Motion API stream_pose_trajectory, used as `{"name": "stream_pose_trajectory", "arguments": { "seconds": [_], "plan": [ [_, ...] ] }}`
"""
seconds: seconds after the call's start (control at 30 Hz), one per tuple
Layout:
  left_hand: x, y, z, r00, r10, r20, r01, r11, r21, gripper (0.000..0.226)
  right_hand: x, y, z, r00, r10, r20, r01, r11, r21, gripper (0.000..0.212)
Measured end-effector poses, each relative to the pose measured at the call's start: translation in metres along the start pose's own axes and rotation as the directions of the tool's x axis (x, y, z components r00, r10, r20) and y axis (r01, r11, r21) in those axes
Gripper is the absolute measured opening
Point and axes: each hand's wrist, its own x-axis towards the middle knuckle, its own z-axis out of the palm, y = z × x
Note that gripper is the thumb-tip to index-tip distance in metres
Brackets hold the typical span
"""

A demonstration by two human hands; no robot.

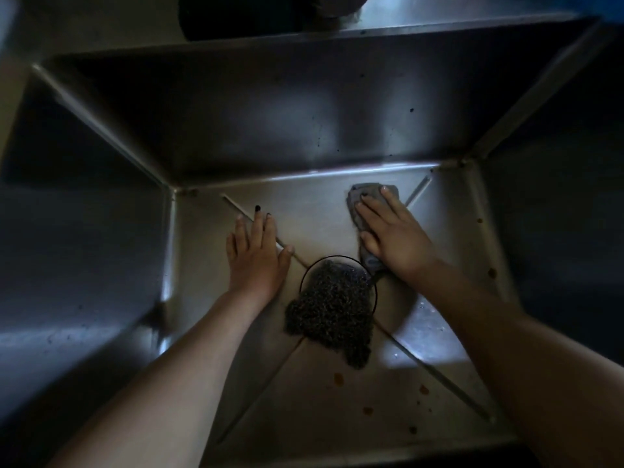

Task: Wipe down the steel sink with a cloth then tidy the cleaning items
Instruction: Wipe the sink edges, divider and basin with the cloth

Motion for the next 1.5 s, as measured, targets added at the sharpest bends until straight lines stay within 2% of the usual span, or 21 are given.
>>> {"name": "stream_pose_trajectory", "arguments": {
  "seconds": [0.17,0.3,0.47,0.63,0.83,1.03,1.23,1.3,1.4,1.5],
  "plan": [
    [-0.001,0.001,0.0,1.0,-0.007,-0.001,0.007,1.0,-0.01,0.064,0.004,0.02,-0.006,0.996,0.092,0.006,-0.092,0.993,0.069,0.066],
    [-0.001,0.001,0.0,1.0,-0.012,0.002,0.012,1.0,-0.019,0.064,-0.011,0.024,-0.008,0.978,0.203,-0.041,-0.198,0.974,0.113,0.052],
    [0.0,0.001,0.0,1.0,-0.015,0.01,0.015,1.0,-0.011,0.064,-0.044,0.01,0.001,0.947,0.308,-0.089,-0.29,0.941,0.173,0.061],
    [0.0,0.0,0.002,1.0,-0.01,0.002,0.01,1.0,-0.009,0.065,-0.055,-0.004,0.003,0.987,0.152,-0.051,-0.148,0.985,0.084,0.056],
    [0.001,0.0,0.002,1.0,-0.013,0.016,0.013,1.0,0.002,0.064,-0.03,0.014,-0.006,1.0,-0.021,-0.012,0.021,1.0,0.006,0.052],
    [-0.008,0.024,-0.007,0.998,-0.055,0.019,0.057,0.992,-0.113,0.059,-0.029,0.01,-0.004,1.0,-0.008,-0.021,0.007,0.999,-0.034,0.051],
    [-0.032,0.09,-0.002,0.992,0.119,0.039,-0.111,0.979,-0.17,0.057,-0.033,0.008,-0.011,0.992,0.056,0.117,-0.054,0.998,-0.018,0.055],
    [-0.037,0.106,0.007,0.976,0.204,0.073,-0.195,0.975,-0.105,0.057,-0.038,0.009,-0.014,0.985,0.086,0.147,-0.086,0.996,-0.005,0.056],
    [-0.041,0.112,0.019,0.954,0.276,0.115,-0.283,0.958,0.049,0.069,-0.053,0.012,-0.017,0.979,0.156,0.132,-0.161,0.986,0.034,0.056],
    [-0.039,0.111,0.019,0.956,0.26,0.135,-0.274,0.957,0.094,0.056,-0.074,0.017,-0.016,0.948,0.274,0.163,-0.288,0.955,0.071,0.058]
  ]
}}
